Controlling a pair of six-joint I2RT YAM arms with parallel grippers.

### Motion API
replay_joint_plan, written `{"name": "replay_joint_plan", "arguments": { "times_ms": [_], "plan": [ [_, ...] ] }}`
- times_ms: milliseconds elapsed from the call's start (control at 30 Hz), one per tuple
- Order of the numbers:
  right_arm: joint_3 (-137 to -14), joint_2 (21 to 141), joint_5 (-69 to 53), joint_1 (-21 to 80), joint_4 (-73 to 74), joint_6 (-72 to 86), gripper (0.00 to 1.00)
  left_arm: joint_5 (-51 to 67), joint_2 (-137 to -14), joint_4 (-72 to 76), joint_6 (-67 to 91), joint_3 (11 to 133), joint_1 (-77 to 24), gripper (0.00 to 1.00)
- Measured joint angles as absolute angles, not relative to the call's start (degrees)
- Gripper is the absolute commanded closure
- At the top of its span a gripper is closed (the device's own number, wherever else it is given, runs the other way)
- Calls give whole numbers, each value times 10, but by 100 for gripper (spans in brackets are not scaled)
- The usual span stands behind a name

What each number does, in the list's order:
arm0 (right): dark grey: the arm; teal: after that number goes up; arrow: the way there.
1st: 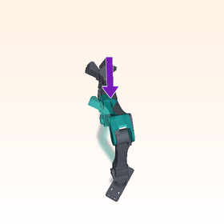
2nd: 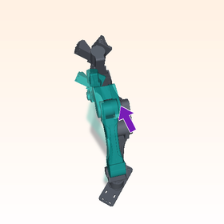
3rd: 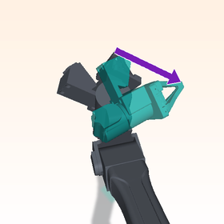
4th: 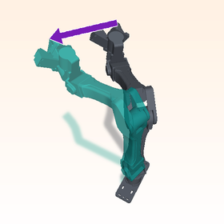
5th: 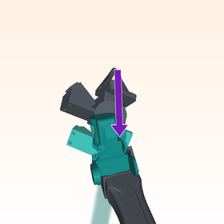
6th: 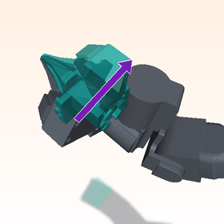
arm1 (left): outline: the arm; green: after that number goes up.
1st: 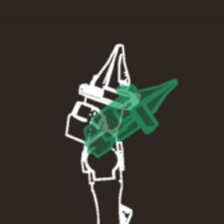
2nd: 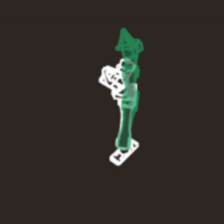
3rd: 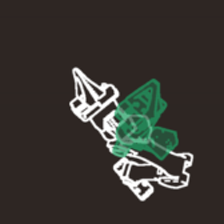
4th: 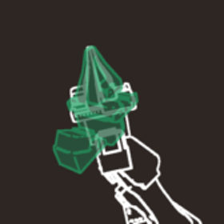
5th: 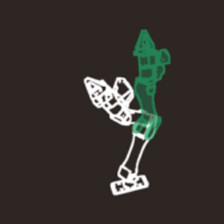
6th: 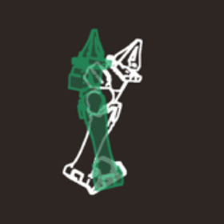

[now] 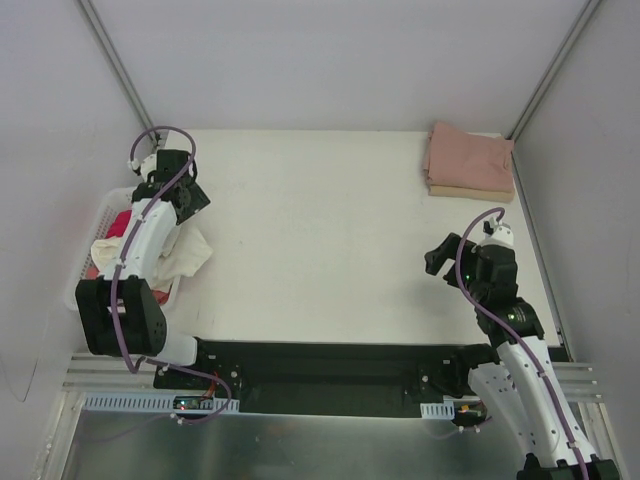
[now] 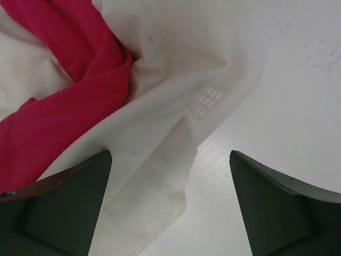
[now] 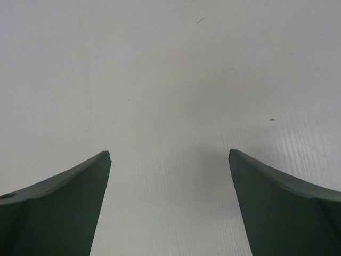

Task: Fold and stack the t-shirts
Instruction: Grab crumpled tshirt from bin with the left arm

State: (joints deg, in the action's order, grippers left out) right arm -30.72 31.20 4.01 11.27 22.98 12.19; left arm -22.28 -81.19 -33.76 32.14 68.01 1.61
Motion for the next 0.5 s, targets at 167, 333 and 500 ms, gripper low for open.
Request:
{"name": "replay_joint_plan", "arguments": {
  "times_ms": [167,333,500],
  "plan": [
    [-307,312,40,113,228,122,3,-248,-871,-341,321,708,40,25],
    [-306,315,38,113,224,120,3,-261,-936,-344,320,765,54,87],
    [-305,321,39,113,223,119,3,-261,-964,-346,305,818,57,100]
  ]
}}
